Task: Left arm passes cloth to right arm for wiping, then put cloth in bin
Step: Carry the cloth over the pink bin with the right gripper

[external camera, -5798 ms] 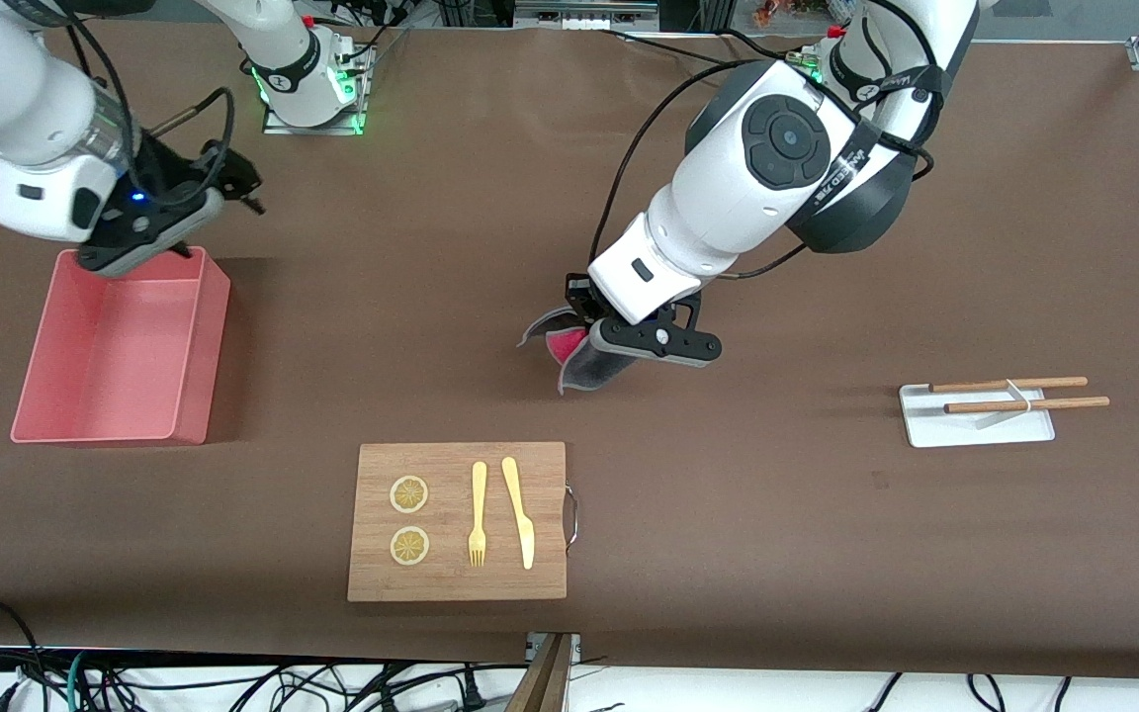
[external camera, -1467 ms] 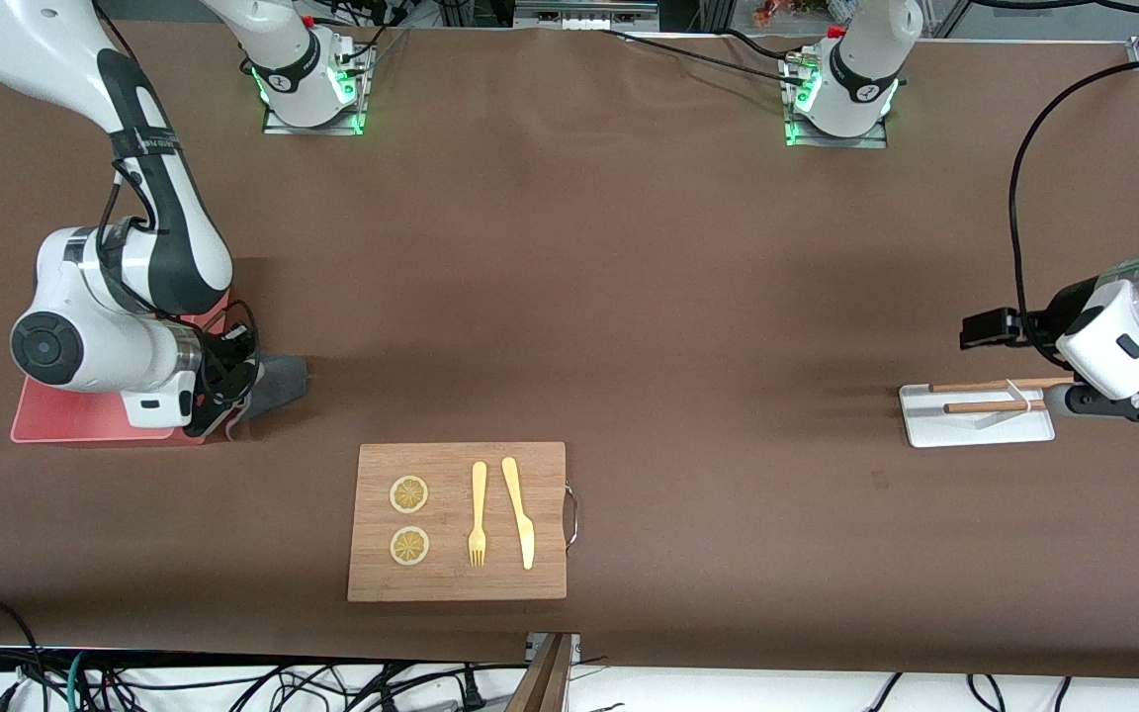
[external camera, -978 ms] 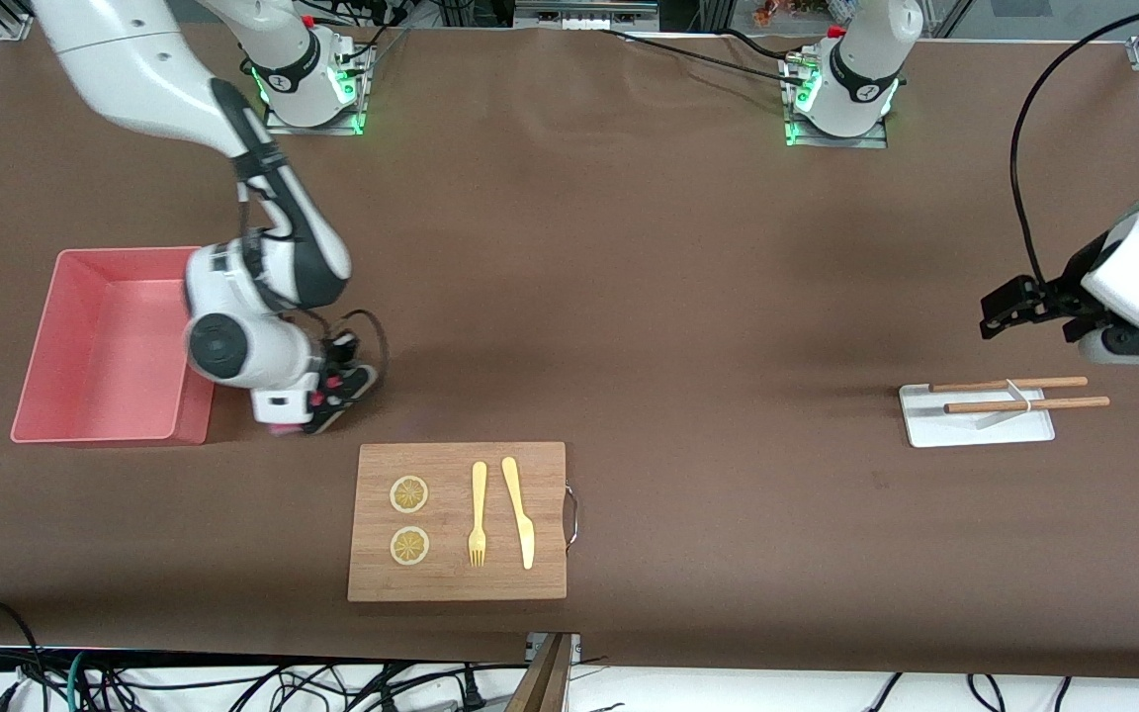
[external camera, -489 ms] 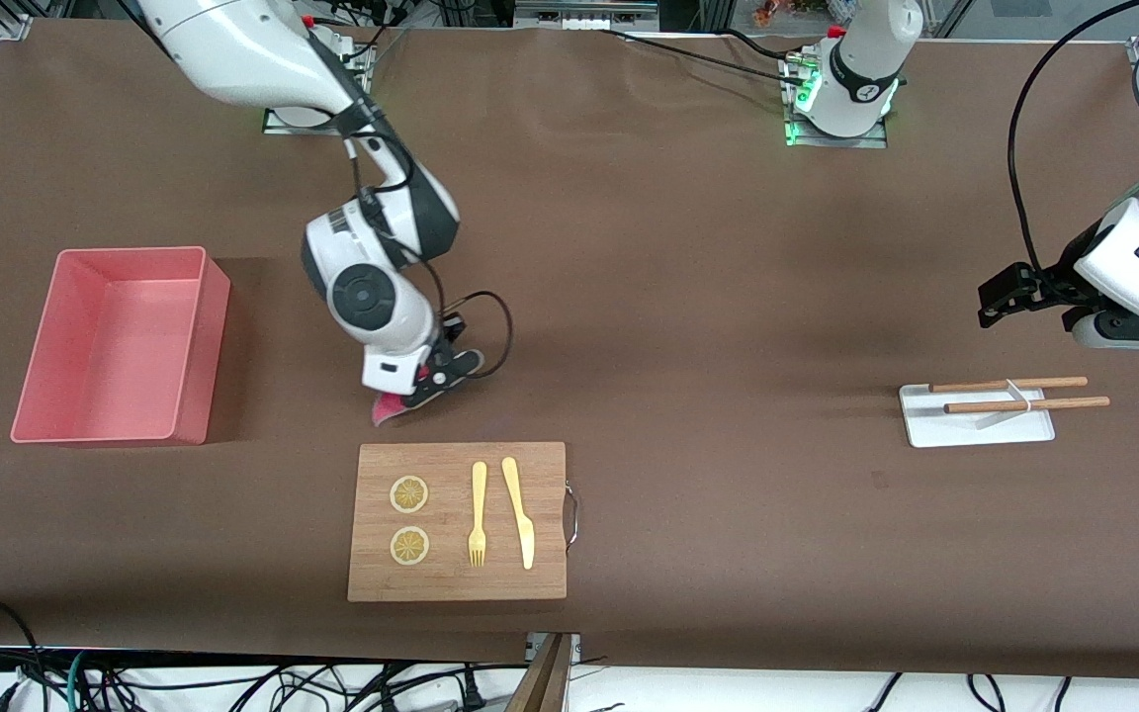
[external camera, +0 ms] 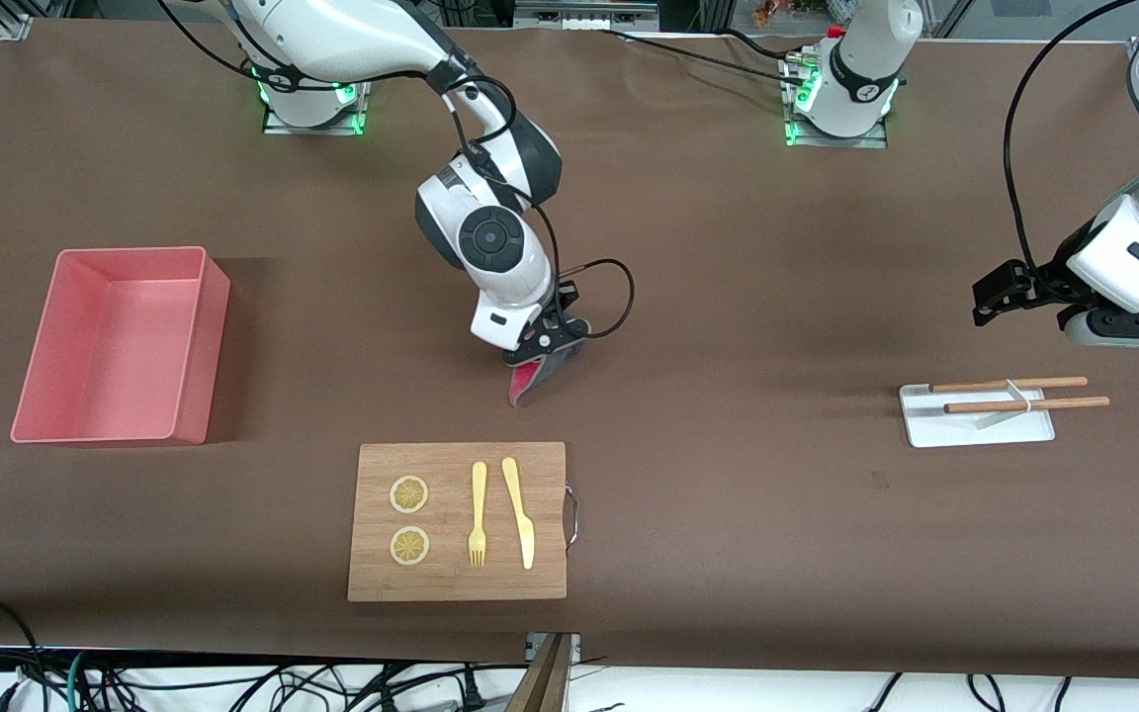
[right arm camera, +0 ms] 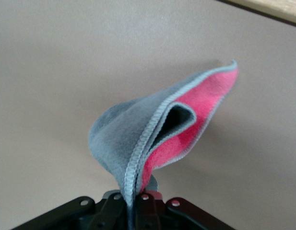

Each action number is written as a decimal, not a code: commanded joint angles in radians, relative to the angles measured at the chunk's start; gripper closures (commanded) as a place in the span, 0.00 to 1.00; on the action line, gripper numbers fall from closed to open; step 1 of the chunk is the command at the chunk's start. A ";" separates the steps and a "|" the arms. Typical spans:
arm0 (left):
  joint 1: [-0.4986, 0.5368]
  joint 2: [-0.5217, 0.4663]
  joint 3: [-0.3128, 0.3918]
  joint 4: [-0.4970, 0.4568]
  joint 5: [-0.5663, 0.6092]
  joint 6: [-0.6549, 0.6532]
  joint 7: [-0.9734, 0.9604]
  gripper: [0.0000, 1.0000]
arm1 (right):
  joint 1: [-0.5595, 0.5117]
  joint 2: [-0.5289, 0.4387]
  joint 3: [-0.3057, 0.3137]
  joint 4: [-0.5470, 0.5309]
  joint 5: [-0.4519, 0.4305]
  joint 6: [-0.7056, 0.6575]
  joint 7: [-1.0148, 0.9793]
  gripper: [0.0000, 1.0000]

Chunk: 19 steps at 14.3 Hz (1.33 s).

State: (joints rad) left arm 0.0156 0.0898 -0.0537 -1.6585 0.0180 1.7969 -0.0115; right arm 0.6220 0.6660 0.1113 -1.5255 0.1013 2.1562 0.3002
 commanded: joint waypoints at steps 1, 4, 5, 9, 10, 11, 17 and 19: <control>-0.008 -0.009 0.000 0.011 0.028 -0.022 0.019 0.00 | -0.065 0.014 -0.007 0.012 0.008 -0.044 -0.070 1.00; -0.009 0.001 -0.003 0.023 0.028 -0.024 0.015 0.00 | -0.186 -0.012 -0.007 -0.060 0.003 -0.084 -0.238 1.00; -0.009 0.001 -0.003 0.023 0.028 -0.024 0.015 0.00 | -0.224 -0.026 -0.007 -0.080 0.003 -0.093 -0.316 1.00; -0.009 0.001 -0.003 0.023 0.030 -0.024 0.015 0.00 | -0.413 -0.058 -0.015 -0.157 -0.047 -0.104 -0.628 1.00; -0.009 0.001 -0.003 0.023 0.030 -0.025 0.015 0.00 | -0.465 -0.059 -0.015 -0.169 -0.064 -0.104 -0.707 1.00; -0.009 0.001 -0.003 0.023 0.030 -0.025 0.015 0.00 | -0.517 -0.063 -0.015 -0.174 -0.069 -0.107 -0.798 1.00; -0.008 0.001 -0.008 0.023 0.030 -0.027 0.016 0.00 | -0.616 -0.189 -0.015 -0.154 -0.141 -0.323 -0.951 1.00; -0.008 -0.001 -0.008 0.023 0.030 -0.045 0.018 0.00 | -0.616 -0.258 -0.015 -0.127 -0.160 -0.431 -0.949 1.00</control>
State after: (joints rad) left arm 0.0124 0.0899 -0.0607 -1.6535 0.0181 1.7853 -0.0106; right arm 0.0050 0.5027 0.0855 -1.6487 -0.0310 1.8209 -0.6527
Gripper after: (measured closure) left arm 0.000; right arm 0.969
